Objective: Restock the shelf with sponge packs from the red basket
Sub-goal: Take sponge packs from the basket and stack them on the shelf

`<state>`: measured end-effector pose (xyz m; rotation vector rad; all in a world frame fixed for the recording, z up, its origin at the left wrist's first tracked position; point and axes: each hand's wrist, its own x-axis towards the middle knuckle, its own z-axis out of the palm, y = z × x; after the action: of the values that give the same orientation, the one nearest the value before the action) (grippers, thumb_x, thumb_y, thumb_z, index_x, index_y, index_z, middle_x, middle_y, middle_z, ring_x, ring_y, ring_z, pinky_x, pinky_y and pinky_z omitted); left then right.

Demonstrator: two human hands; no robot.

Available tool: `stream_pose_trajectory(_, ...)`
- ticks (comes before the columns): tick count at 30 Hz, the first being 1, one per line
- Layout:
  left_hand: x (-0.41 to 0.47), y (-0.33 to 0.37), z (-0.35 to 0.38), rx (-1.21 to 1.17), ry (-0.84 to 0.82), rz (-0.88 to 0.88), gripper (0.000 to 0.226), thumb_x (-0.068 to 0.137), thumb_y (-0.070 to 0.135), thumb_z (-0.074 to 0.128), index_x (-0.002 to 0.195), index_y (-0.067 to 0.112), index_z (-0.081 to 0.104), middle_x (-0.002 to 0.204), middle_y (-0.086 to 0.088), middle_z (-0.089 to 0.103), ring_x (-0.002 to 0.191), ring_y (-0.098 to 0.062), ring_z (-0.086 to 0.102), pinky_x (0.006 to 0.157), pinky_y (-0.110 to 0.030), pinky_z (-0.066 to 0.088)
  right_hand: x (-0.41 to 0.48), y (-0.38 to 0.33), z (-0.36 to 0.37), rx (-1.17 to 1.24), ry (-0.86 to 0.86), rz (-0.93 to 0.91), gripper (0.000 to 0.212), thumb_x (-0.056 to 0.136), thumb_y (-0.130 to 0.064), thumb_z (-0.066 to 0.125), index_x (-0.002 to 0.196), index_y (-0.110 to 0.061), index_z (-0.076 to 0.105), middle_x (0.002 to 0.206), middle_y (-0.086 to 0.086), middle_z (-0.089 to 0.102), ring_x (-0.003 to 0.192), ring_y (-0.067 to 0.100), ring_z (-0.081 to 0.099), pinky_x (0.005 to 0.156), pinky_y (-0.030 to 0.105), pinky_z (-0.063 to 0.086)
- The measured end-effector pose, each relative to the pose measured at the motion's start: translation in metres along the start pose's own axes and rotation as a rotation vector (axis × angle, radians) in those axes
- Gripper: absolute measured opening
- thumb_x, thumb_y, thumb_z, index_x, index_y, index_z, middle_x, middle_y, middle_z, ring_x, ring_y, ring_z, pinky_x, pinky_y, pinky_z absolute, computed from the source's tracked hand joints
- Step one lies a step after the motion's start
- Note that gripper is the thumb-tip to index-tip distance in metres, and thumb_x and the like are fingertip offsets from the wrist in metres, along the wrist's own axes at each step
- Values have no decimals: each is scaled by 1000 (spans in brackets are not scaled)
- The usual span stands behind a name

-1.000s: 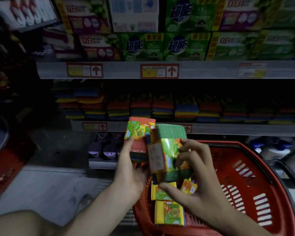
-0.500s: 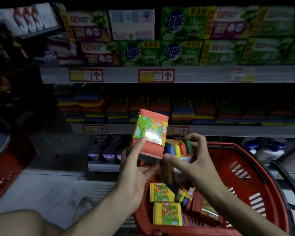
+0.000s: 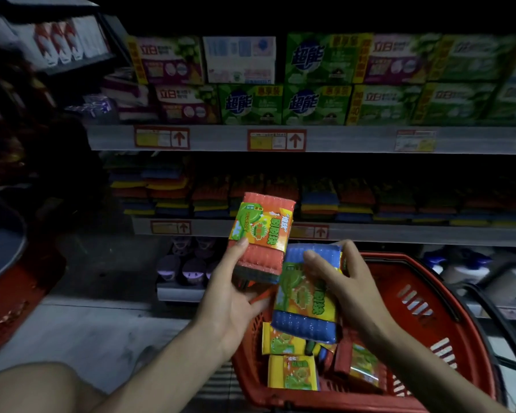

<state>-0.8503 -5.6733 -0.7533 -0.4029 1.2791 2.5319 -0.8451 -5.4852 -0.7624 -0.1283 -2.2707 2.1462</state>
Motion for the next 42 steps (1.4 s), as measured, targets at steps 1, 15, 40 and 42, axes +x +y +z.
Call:
stream_pose_trajectory(1, 0, 1, 0, 5, 4, 6, 42, 91, 43, 66, 128, 24, 65, 116, -10, 77, 113, -32, 71, 103, -54, 52, 0, 1, 1, -28, -2, 8, 40, 85, -48, 79, 101, -21, 56, 106, 15, 70, 91, 29, 76, 75, 44, 64)
stream_pose_trajectory(15, 14, 29, -11, 104, 149, 106, 33, 84, 43, 73, 111, 25, 73, 107, 0, 80, 111, -19, 70, 101, -39, 50, 12, -14, -7, 108, -34, 162, 44, 77, -47, 75, 85, -11, 52, 73, 11, 65, 62, 29, 68, 56, 34, 57)
stream_pose_trajectory(40, 23, 70, -55, 74, 376, 359, 45, 82, 28, 84, 112, 6, 60, 112, -15, 74, 103, -24, 74, 86, -43, 63, 17, -22, 100, -376, -308, -230, 73, 82, -53, 79, 148, -48, 46, 135, -31, 59, 126, -8, 54, 111, 28, 44)
stream_pose_trajectory(42, 33, 70, -57, 142, 380, 402, 42, 81, 31, 84, 110, 9, 62, 111, -11, 74, 102, -22, 74, 91, -47, 61, 20, -16, 107, -286, -292, -198, 70, 83, -48, 81, 146, -48, 48, 128, -34, 63, 121, -10, 58, 109, 28, 47)
